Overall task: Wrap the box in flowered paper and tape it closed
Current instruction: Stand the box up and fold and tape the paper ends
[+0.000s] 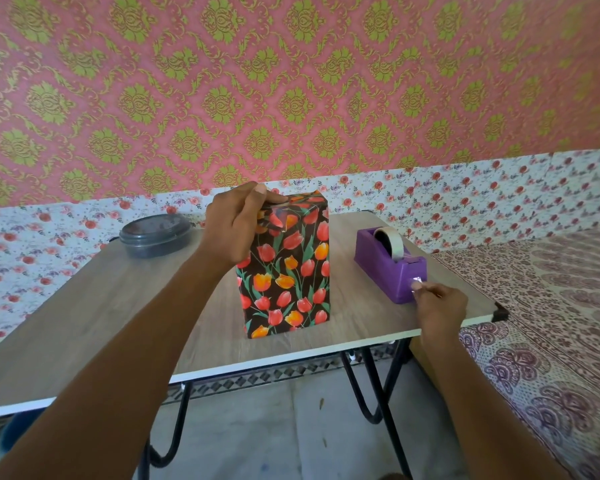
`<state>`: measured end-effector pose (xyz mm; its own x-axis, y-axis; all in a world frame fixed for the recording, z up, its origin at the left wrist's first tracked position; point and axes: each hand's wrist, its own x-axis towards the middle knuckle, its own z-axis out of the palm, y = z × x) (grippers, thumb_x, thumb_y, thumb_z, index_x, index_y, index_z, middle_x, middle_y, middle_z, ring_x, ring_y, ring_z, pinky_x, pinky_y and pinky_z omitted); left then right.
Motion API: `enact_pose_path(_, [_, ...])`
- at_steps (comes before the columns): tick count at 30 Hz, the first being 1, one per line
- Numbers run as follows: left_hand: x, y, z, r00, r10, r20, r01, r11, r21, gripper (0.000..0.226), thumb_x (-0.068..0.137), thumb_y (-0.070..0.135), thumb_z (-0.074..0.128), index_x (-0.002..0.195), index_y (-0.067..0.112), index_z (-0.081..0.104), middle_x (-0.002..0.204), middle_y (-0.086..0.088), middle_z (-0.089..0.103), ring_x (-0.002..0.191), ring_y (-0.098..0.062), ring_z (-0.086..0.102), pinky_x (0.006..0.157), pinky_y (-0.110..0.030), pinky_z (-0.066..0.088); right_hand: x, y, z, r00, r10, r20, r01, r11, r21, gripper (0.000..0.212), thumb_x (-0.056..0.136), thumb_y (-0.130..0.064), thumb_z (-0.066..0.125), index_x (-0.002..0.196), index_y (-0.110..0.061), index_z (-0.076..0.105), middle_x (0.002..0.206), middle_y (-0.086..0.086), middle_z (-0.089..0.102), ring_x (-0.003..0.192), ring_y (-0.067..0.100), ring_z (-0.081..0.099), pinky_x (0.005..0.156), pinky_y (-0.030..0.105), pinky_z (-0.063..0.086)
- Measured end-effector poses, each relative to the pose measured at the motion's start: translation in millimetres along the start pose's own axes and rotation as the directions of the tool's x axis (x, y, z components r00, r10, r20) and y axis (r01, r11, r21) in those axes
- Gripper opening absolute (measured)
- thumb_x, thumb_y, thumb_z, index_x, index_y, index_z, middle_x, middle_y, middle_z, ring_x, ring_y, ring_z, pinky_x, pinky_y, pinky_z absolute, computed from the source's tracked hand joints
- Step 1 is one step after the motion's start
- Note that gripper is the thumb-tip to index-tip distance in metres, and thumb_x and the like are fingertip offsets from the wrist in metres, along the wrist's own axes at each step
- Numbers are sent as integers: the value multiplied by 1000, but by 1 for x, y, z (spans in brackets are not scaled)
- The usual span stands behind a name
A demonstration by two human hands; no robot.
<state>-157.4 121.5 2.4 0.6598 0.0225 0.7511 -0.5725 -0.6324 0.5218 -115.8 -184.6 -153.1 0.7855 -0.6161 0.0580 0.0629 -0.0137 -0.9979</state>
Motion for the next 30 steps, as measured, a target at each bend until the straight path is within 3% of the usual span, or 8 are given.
enact_pose_path(6, [1,-2,-1,1000,13,20,-14,1000,19,51,105,37,31,103,17,78,92,6,71,88,-1,63,74,-5,42,-17,-19,-1,951,-184,247,128,965,227,10,90,-1,73,93,-10,77,83,5,73,81,17,66,64,31,56])
enact_pose_path(10, [3,-5,-1,999,3,40,-4,1000,20,52,104,40,32,100,16,78,83,9,67,83,-7,63,76,-27,49,-28,-56,9,876,-331,351,236,929,285,19,92,3,69,96,-14,78,80,12,72,69,11,62,61,28,55])
enact_pose_path(13, [4,-5,-2,999,17,44,-17,1000,10,52,104,40,33,100,15,78,86,5,67,87,-12,64,81,-35,51,-33,-92,23,822,-415,390,307,900,310,27,93,2,68,114,-13,76,92,21,73,58,11,53,65,31,55])
enact_pose_path(15, [3,-3,-3,999,20,43,-19,1000,-9,49,104,38,34,100,11,75,89,16,68,92,-5,65,82,-29,51,-39,-118,35,770,-450,452,320,885,337,46,93,2,68,135,-16,66,93,31,65,57,17,44,69,30,55])
enact_pose_path(18, [1,-1,0,1000,-6,29,7,998,-60,40,106,29,38,93,3,66,86,21,69,92,5,67,72,-17,49,-50,-160,54,702,-482,525,335,873,354,54,94,-2,69,141,-24,58,77,32,55,60,22,38,53,22,44])
enact_pose_path(21, [0,-2,1,1000,4,8,-3,998,-67,47,104,31,36,86,-2,64,76,5,62,86,5,66,72,-22,48,-58,-198,74,667,-418,617,314,908,277,29,92,-1,71,117,-11,62,77,19,72,55,22,51,45,25,37])
enact_pose_path(25, [-1,-7,1,999,34,-25,-35,998,-44,51,103,40,34,85,10,71,78,-8,56,78,-22,58,74,-45,47,-58,-220,96,668,-216,712,246,967,63,33,87,6,74,93,-9,45,75,22,73,45,16,55,37,24,34])
enact_pose_path(30, [-1,-3,0,999,18,-27,-19,999,-35,53,102,43,32,84,11,70,80,-9,58,80,-24,58,77,-52,46,-52,-237,109,655,-39,754,256,951,-174,32,81,13,76,105,12,54,68,17,74,43,12,55,35,20,34])
